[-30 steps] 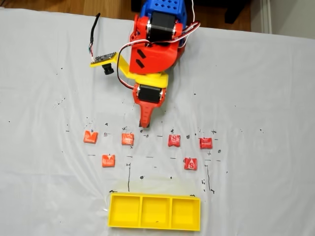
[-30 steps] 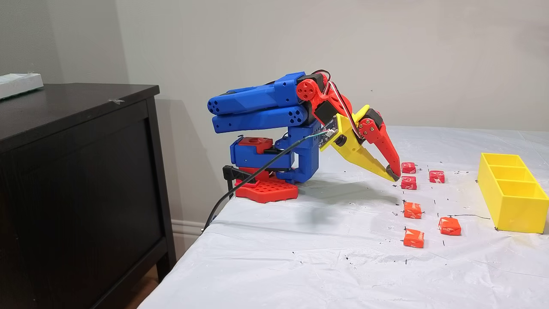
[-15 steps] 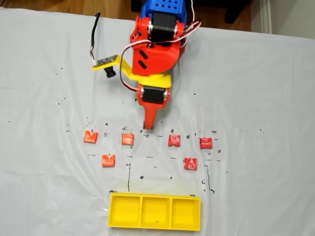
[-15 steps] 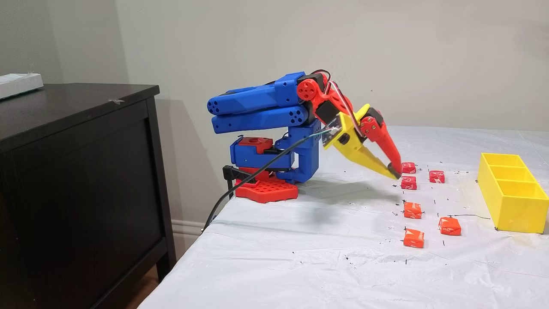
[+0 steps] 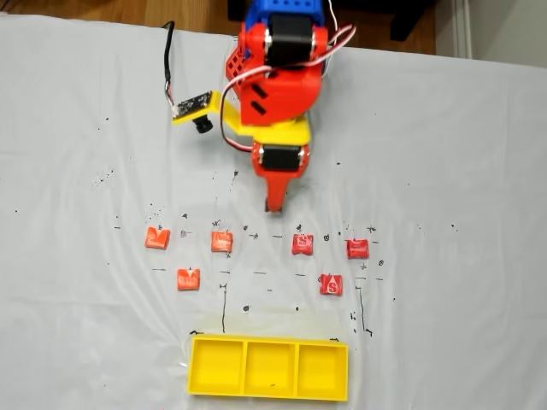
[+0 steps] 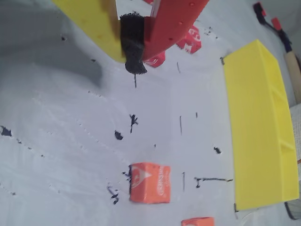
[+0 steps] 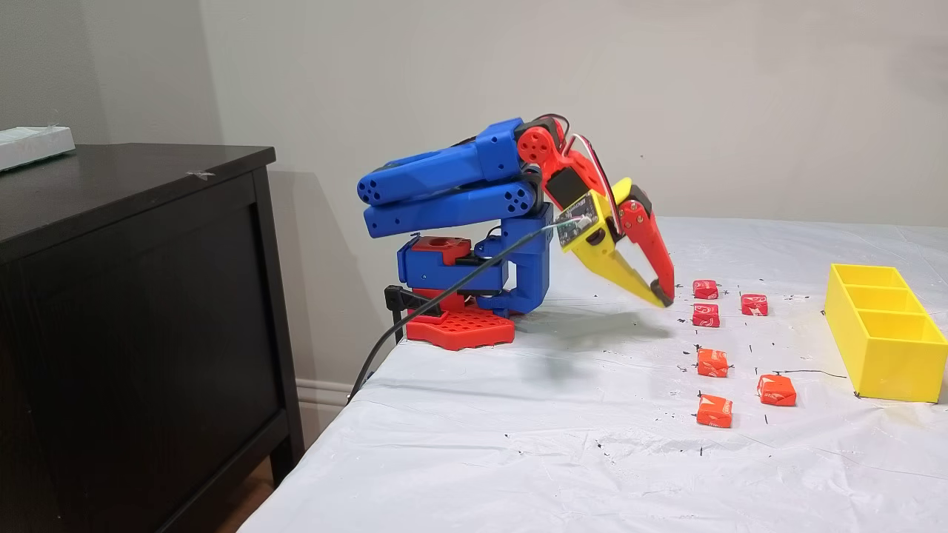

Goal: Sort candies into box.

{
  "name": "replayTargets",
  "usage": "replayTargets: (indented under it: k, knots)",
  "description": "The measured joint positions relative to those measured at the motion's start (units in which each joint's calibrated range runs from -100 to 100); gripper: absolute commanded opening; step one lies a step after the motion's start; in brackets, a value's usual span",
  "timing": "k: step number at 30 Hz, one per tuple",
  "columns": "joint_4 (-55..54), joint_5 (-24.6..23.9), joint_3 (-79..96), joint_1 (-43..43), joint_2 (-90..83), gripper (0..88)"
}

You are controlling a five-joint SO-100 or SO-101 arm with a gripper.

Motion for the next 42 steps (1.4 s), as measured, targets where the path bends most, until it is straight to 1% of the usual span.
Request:
replayTargets:
  k: [3,7,11,18,26,31,33,34,37,40,42]
  knots:
    - [1.7,-0.9,-7.2,-1.6,7.8,0.0]
    - [5.9,-1.3,-22.7,-3.5,25.1,0.0]
    - [6.2,-1.5,-28.6,-6.2,32.8,0.0]
    - [7.1,-3.5,-38.2,-9.8,47.4,0.0]
    - [5.7,-4.2,-46.3,-13.9,60.3,0.0]
    - [5.9,-2.3,-48.2,-17.2,61.9,0.1]
    - [6.7,-2.2,-48.8,-18.0,63.1,0.1]
    - [7.1,-2.3,-49.7,-18.3,64.6,1.7]
    - [7.1,-2.5,-51.5,-18.5,69.3,12.2]
    - [7.1,-2.5,-53.0,-18.5,72.9,18.1]
    - [7.2,-2.6,-53.9,-18.5,74.6,19.0]
